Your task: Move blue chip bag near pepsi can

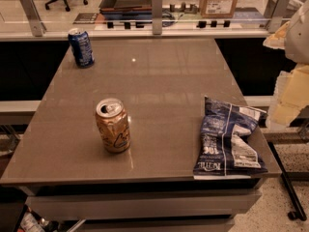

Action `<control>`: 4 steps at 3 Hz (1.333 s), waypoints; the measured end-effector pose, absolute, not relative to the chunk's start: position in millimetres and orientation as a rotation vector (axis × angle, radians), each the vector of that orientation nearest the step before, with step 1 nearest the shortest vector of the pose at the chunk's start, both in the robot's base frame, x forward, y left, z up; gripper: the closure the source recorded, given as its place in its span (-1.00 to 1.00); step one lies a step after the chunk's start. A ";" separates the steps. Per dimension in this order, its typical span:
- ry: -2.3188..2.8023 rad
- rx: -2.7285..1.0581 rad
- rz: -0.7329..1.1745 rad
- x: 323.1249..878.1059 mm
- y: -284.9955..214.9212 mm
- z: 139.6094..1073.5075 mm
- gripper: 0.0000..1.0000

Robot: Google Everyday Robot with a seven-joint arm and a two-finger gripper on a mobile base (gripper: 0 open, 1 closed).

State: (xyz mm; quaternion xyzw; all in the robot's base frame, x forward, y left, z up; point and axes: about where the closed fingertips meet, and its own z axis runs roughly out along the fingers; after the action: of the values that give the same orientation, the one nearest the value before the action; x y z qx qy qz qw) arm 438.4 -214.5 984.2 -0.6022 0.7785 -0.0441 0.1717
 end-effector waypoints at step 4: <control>2.224 -1.798 -0.041 466.0 -158.5 907.4 -1.00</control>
Offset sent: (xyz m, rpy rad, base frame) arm 0.0171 0.0136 -0.0218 -0.0388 0.0461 -0.0161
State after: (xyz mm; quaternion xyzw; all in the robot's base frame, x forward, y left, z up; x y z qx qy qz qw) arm 466.0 -158.5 907.4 -0.6224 0.7699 -0.0144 0.1401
